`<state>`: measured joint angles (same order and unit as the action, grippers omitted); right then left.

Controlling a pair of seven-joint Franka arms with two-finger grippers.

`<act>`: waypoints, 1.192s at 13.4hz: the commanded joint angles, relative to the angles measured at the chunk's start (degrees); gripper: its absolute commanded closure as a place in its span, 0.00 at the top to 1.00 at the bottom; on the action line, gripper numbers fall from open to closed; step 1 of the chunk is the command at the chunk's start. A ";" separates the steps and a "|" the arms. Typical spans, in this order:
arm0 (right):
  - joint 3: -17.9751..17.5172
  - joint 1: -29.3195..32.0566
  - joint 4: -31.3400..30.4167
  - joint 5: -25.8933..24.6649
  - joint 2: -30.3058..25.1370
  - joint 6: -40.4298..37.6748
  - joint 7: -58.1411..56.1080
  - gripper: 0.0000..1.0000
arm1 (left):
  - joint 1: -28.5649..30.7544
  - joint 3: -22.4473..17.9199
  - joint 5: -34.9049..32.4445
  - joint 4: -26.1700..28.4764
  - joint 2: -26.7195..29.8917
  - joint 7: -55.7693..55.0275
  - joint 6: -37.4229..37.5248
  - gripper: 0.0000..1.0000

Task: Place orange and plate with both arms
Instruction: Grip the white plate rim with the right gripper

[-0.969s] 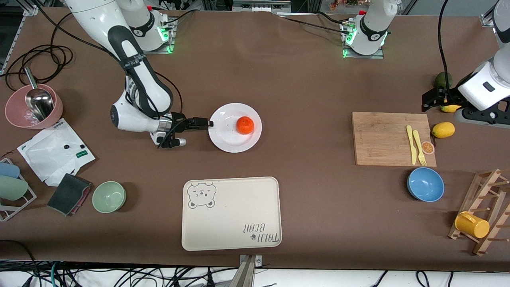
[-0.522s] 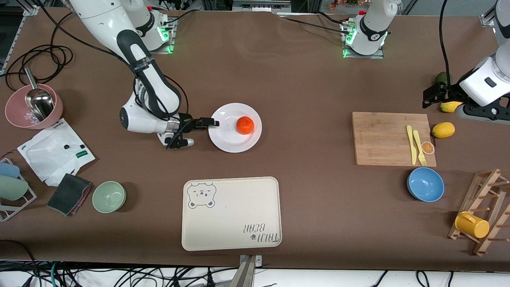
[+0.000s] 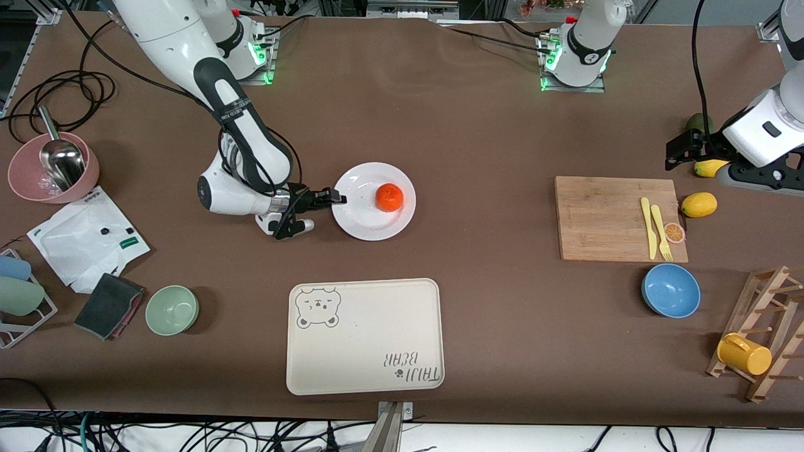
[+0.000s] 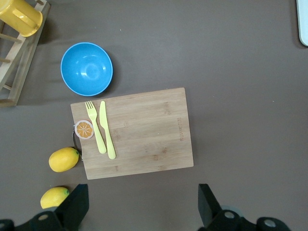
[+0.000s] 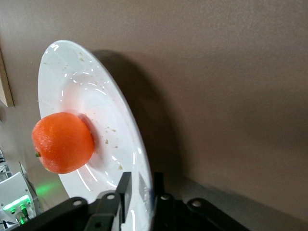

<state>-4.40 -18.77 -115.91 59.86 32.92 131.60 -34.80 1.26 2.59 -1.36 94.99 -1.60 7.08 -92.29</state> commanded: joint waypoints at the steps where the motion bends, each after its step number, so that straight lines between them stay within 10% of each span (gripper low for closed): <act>1: -0.25 0.49 2.18 1.23 1.62 -0.20 -2.82 0.00 | -0.12 -0.39 1.71 0.46 0.63 1.44 0.18 1.00; 16: 0.01 5.41 6.57 7.29 1.18 -4.33 -2.73 0.00 | -0.03 -0.39 1.71 0.46 0.63 1.44 0.26 1.00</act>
<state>-4.27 -14.13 -111.09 65.49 33.43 128.55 -36.78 1.26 2.59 -1.35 94.99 -1.60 7.10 -92.29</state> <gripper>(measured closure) 0.947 0.000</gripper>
